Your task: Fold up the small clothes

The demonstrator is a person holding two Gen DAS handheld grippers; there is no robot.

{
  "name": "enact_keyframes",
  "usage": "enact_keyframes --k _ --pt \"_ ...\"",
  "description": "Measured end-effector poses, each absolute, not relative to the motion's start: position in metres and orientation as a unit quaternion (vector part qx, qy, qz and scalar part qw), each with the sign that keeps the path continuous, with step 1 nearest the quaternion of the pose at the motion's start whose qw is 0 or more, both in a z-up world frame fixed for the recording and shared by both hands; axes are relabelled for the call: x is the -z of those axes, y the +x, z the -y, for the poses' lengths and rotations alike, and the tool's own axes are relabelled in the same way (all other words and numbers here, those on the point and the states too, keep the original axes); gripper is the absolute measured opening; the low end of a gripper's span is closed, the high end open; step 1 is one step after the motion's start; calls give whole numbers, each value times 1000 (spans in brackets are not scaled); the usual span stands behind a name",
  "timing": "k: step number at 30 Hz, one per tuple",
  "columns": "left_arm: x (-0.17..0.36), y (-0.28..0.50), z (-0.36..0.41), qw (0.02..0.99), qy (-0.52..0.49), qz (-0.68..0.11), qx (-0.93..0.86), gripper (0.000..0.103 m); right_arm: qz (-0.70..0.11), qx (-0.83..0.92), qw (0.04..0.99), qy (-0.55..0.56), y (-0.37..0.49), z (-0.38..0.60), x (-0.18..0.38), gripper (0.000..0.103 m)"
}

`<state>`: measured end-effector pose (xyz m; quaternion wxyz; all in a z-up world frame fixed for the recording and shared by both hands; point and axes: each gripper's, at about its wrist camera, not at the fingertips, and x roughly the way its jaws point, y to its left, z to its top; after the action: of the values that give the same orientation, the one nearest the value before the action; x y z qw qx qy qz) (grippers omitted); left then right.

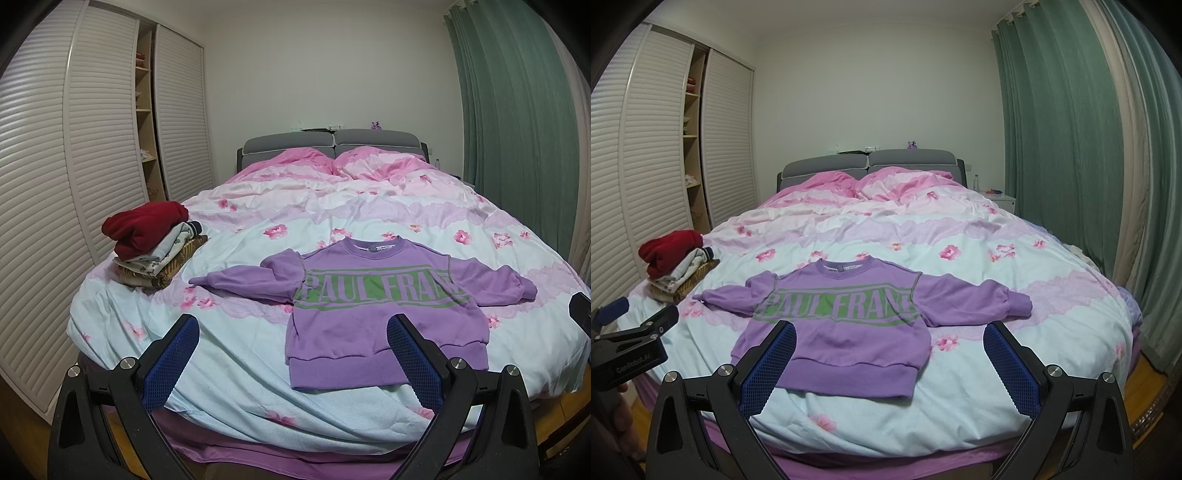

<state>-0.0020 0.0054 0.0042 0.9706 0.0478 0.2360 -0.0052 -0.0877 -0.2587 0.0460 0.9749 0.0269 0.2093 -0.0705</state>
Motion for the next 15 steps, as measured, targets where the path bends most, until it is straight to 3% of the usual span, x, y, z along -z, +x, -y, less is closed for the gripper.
enact_keyframes --k 15 --pt "-4 -2 -6 971 47 -235 5 103 -210 70 975 28 -87 259 -45 102"
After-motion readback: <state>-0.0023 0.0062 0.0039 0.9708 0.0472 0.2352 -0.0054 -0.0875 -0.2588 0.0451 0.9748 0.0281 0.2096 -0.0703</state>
